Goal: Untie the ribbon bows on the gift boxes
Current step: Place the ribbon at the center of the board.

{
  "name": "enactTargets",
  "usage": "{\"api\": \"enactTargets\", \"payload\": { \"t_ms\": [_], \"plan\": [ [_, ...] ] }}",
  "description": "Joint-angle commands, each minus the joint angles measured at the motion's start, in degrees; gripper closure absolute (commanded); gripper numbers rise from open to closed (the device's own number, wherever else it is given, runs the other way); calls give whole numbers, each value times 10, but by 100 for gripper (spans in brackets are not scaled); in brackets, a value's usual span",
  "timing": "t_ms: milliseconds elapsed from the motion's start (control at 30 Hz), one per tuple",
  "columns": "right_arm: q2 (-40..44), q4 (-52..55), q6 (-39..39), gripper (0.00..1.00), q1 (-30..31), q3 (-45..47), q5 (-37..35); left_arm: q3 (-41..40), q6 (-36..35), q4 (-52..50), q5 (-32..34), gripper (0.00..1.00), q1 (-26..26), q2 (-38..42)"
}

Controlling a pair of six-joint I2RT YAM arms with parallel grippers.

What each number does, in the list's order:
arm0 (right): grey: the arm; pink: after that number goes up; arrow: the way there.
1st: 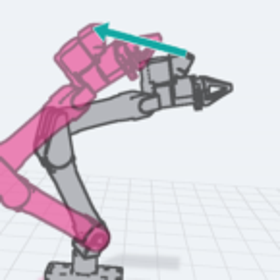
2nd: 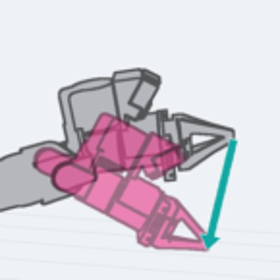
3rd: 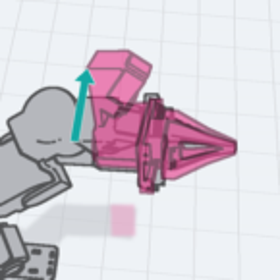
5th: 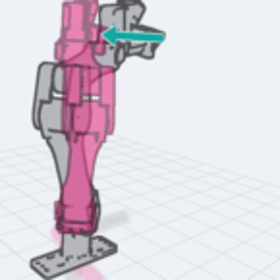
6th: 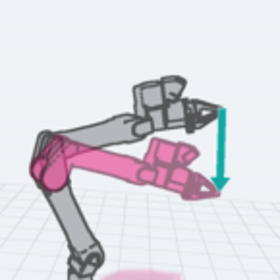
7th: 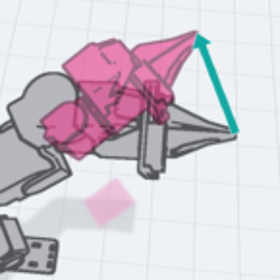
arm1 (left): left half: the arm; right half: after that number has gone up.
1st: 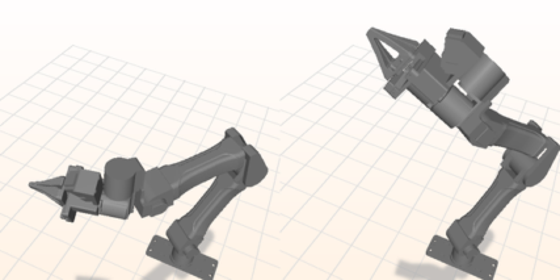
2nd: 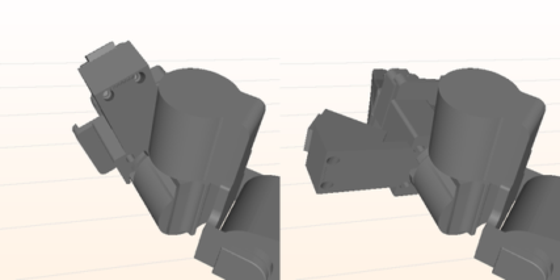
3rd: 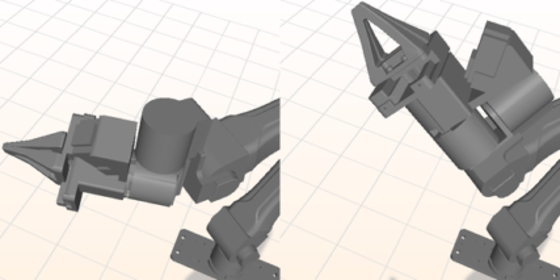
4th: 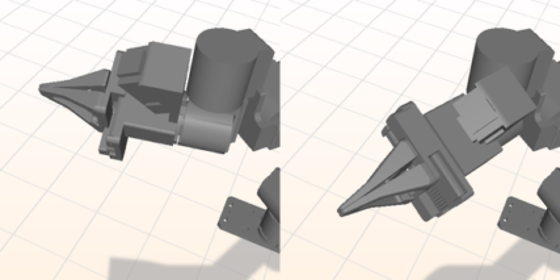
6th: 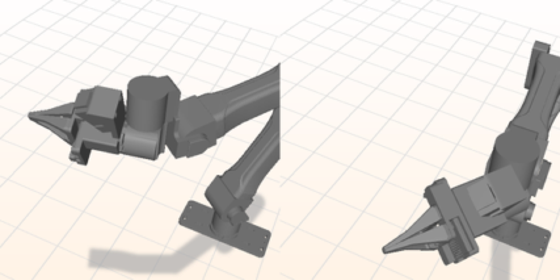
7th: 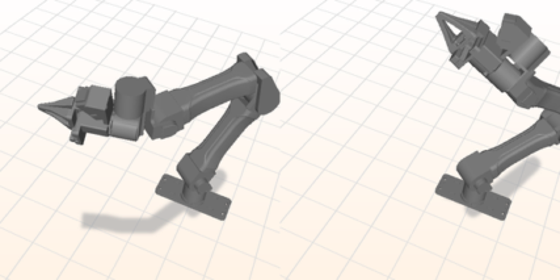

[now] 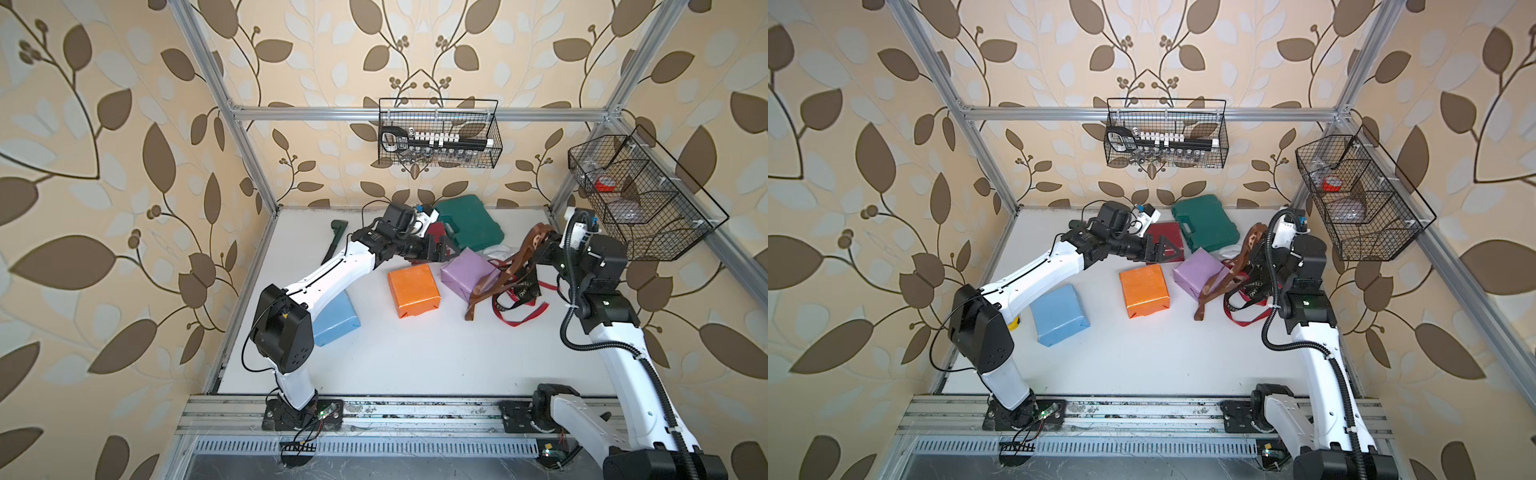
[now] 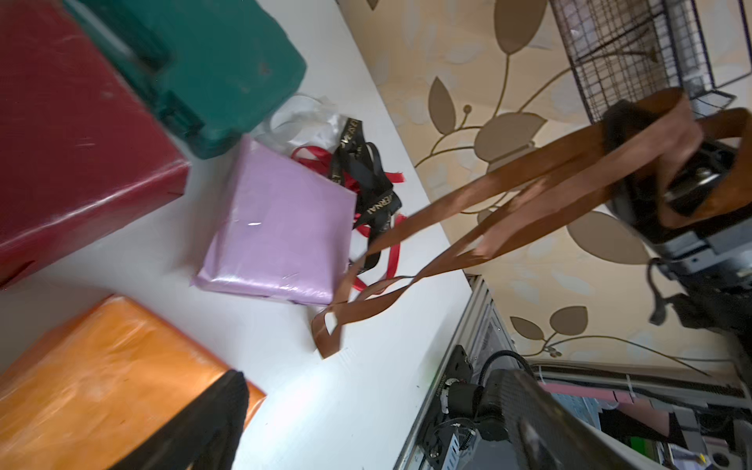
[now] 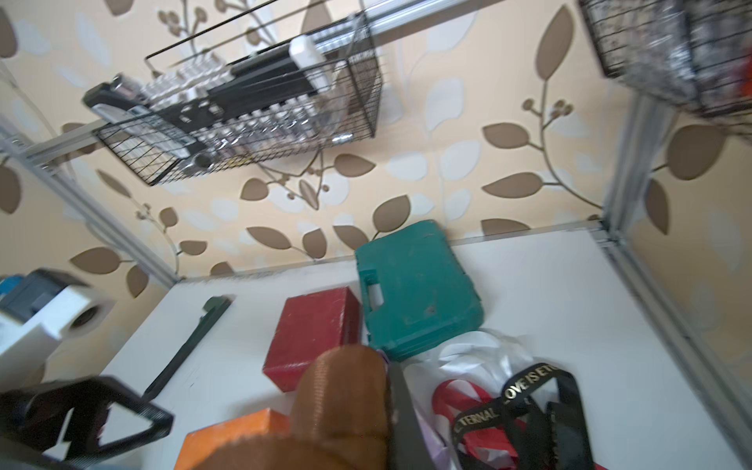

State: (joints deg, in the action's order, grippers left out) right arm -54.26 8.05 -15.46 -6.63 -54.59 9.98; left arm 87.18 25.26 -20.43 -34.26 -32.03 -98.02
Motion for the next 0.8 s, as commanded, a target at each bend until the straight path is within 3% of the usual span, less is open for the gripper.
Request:
{"api": "enactTargets", "payload": {
  "t_ms": [0, 367, 567, 667, 767],
  "plan": [
    [11, 62, 2, 100, -5, -16, -89, -35, -23, -2, 21, 1, 29, 66],
    [-14, 60, -17, 100, -7, 53, -160, -124, -60, -25, 69, 1, 86, 116],
    [-136, 122, -19, 99, -13, 31, -116, -132, -70, -30, 72, 1, 91, 116],
    [-195, 141, -38, 88, -14, 33, -89, -137, -78, -35, 81, 1, 92, 119],
    [-247, 182, -68, 58, -18, 27, -93, -138, -89, -45, 96, 1, 92, 121]
  ]
}}
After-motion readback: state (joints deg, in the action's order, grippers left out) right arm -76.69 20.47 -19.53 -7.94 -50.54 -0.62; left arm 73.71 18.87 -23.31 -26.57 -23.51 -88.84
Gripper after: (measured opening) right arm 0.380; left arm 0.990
